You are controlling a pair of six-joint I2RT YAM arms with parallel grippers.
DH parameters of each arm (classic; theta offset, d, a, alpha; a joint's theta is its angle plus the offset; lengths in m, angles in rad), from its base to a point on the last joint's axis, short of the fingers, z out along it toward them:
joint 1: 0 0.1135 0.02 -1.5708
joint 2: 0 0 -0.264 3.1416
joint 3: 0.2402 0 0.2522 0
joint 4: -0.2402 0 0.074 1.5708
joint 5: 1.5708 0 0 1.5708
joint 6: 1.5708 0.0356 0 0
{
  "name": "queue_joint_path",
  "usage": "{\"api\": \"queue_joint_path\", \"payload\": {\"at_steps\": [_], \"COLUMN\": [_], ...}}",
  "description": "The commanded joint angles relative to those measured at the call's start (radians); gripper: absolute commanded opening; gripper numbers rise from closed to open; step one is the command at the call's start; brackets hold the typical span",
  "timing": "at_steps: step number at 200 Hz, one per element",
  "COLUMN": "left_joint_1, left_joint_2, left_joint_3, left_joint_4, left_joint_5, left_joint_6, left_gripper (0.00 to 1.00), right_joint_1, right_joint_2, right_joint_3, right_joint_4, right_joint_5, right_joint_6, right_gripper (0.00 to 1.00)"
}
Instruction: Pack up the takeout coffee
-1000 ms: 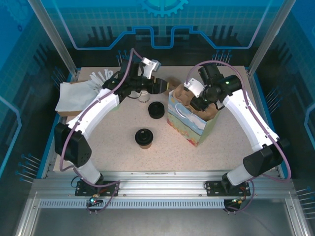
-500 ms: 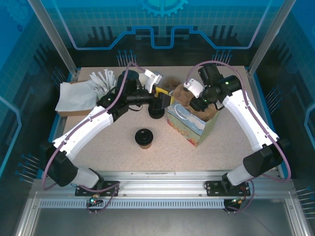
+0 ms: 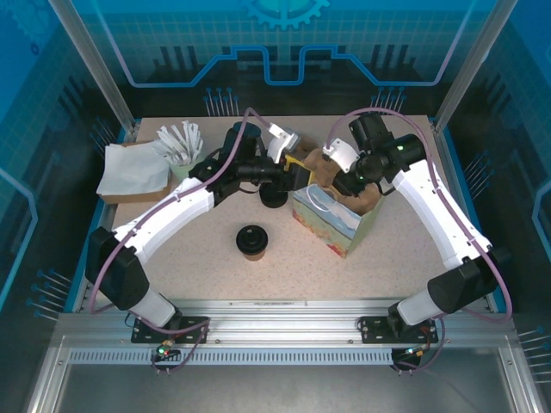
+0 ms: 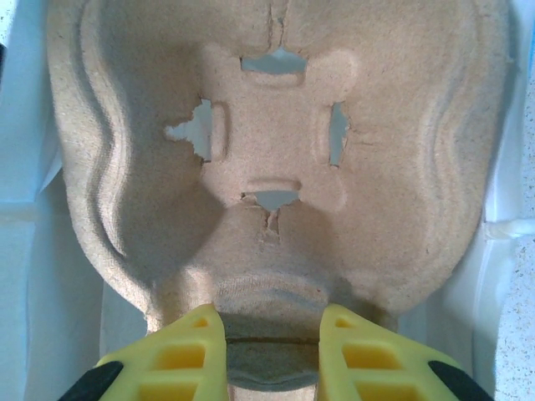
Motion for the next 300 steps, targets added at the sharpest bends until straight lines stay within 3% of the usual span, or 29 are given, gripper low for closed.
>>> {"api": "queue_joint_path", "payload": {"at_steps": [1,112,137,163,220,300], "left_joint_1": [0.015,0.053,0.054,0.063,0.064,0.084], "left_joint_2": [0.011,0.015,0.021,0.06,0.113,0.126], "left_joint_3": [0.039,0.002,0.022,0.078,0.122,0.141], "left_joint_4": [-0.018,-0.022,-0.06,-0.143,-0.17,-0.183], "left_joint_5": [-0.02,-0.029,-0.077,-0.126,-0.099,-0.105], "left_joint_6": [0.028,0.032,0.055,0.068,0.061,0.042], "left_gripper": [0.58,0.57,0.57,0.51,0.39,0.32], "right_joint_1": [-0.009,-0.016,-0.019,-0.018,-0.02,-0.02], "right_joint_2": [-0.024,-0.049,-0.052,-0.051,-0.049,-0.06], "right_joint_3": [-0.014,-0.058,-0.061,-0.06,-0.062,-0.07], "right_joint_4": [-0.019,-0.023,-0.02,-0.019,-0.019,-0.026], "right_joint_5": [-0.017,-0.011,-0.015,-0.016,-0.016,0.001], "right_joint_6": [0.01,0.02,0.021,0.019,0.019,0.016], "right_gripper": [0.23,0.23,0.23,0.23,0.23,0.23]}}
